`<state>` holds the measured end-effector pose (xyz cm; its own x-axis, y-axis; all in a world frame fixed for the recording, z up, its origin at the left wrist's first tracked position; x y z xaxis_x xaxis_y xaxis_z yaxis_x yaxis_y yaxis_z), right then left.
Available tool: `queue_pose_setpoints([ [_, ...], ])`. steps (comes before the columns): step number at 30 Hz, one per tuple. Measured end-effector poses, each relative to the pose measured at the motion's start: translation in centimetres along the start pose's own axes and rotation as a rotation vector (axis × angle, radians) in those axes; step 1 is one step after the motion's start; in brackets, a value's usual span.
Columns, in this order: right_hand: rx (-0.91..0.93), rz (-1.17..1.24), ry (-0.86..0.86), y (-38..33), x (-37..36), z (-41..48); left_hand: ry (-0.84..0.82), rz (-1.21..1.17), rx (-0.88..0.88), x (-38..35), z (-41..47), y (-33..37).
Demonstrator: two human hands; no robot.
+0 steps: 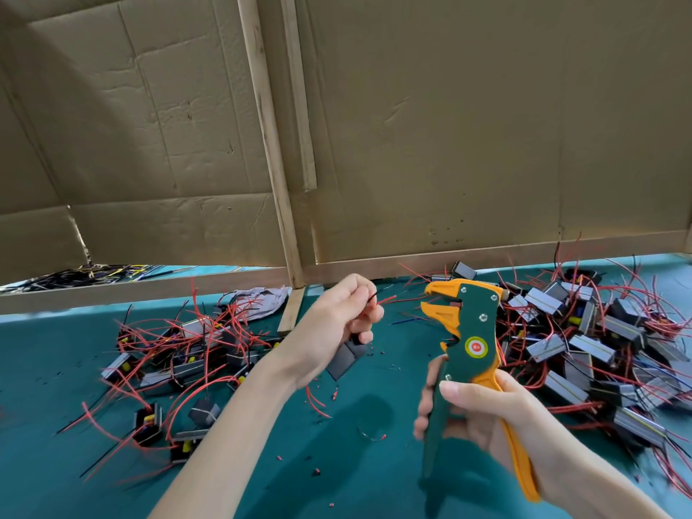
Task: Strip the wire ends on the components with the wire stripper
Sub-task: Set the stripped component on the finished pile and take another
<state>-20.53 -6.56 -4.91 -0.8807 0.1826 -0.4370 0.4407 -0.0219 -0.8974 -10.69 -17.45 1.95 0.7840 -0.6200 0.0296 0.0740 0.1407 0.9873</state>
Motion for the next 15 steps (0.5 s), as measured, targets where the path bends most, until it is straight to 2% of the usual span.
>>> queue_pose_setpoints([
  [7,0.019,0.012,0.013,-0.7,0.2,0.0,0.064,0.157,-0.109,0.0,0.0,0.2],
  [15,-0.002,-0.049,-0.053,-0.4,-0.5,-0.5,0.051,0.322,-0.266,-0.4,-0.4,2.1],
])
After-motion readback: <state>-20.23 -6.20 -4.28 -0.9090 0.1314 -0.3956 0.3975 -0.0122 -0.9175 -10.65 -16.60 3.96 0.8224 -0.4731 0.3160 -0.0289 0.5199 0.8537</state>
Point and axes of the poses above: each hand's wrist, its own z-axis towards the middle knuckle, its own x-axis out of the back of the hand, y = z × x, the point moved 8 cm from there along z, towards the middle knuckle, and after that the axes turned 9 degrees about y, right-handed, at the moved point
